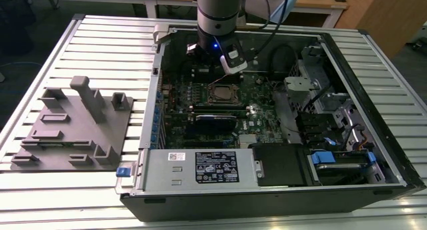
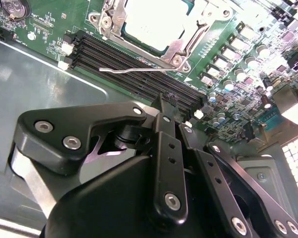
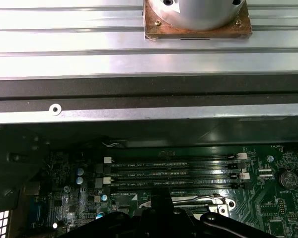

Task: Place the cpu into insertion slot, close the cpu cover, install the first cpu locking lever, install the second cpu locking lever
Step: 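Install the first cpu locking lever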

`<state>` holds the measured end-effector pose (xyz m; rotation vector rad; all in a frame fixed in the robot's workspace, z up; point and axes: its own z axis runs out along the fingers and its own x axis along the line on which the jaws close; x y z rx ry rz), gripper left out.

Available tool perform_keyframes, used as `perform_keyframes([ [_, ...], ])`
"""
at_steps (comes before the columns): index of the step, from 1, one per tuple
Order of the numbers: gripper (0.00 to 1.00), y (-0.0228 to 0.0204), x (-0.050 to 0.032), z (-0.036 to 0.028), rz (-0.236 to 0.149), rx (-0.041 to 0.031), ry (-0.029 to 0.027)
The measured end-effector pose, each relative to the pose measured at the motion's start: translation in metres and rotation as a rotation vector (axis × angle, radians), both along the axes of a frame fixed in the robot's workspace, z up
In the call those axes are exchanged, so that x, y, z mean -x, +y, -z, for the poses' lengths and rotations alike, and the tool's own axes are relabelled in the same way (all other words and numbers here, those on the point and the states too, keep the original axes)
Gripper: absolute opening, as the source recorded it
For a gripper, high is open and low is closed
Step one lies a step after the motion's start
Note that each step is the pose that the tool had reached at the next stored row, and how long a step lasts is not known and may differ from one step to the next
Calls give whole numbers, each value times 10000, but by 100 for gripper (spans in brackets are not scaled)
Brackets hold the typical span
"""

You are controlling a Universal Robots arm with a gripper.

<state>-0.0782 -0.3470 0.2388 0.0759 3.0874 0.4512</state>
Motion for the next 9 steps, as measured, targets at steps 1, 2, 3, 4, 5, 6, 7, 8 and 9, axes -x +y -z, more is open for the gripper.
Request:
perform_keyframes([
  [1,11,-1,0,0,2,-8,0],
  [2,11,-3,0,0,2,-17,0],
  [3,11,-4,0,1,4,-25,0],
  [4,11,-5,0,1,5,-34,0],
  [5,11,-7,0,1,6,-42,0],
  [6,11,-8,0,1,8,-51,0],
  [7,11,-9,0,2,9,-60,0],
  [8,11,-11,0,2,10,-69,0],
  [9,11,-12,0,2,11,-76,0],
])
